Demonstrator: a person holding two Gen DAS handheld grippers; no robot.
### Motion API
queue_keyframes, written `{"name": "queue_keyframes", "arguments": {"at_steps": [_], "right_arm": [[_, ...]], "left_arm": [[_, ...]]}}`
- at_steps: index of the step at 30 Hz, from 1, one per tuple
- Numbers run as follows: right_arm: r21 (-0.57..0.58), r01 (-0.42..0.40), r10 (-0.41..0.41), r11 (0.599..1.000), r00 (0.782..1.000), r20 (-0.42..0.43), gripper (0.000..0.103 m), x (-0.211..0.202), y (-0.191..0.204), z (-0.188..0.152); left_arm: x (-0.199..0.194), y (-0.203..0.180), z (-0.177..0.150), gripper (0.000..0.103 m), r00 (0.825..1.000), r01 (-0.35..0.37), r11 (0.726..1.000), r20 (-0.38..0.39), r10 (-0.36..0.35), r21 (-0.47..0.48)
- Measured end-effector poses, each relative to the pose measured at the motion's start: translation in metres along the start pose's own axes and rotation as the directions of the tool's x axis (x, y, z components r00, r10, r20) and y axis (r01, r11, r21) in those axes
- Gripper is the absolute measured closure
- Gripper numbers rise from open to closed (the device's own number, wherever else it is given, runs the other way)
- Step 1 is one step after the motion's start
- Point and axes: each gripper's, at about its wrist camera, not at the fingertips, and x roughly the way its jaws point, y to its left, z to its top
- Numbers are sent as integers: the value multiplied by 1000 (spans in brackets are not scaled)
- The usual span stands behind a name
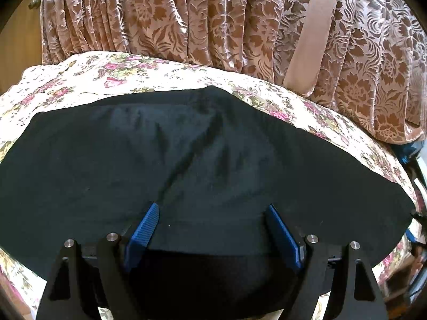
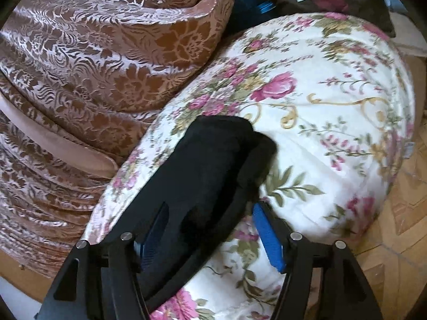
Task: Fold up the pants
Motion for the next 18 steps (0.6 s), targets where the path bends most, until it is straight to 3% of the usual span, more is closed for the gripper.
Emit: {"name": "queue_keyframes", "arguments": {"at_steps": [6, 13, 15, 17, 18], "right_arm": [[96, -82, 81, 992, 997, 21, 35, 10, -12, 9], [120, -70, 66, 990, 997, 42, 36, 24, -6, 18], [115, -67, 63, 991, 997, 37, 44, 28, -3, 20], [122, -75, 72, 990, 997, 26, 70, 33, -4, 22], [131, -80, 79, 988, 997, 14, 76, 36, -4, 22]], "left_arm": [[-2, 4, 1, 20, 1000, 12, 1000, -5, -12, -20], [-6, 9, 6, 20, 1000, -6, 999, -12, 6, -49], [-10, 15, 8, 20, 1000, -19, 998, 1, 19, -59], [-13, 24, 10, 20, 999, -44, 997, 22, 45, -59], [-13, 29, 11, 20, 998, -57, 997, 28, 59, -58]]}}
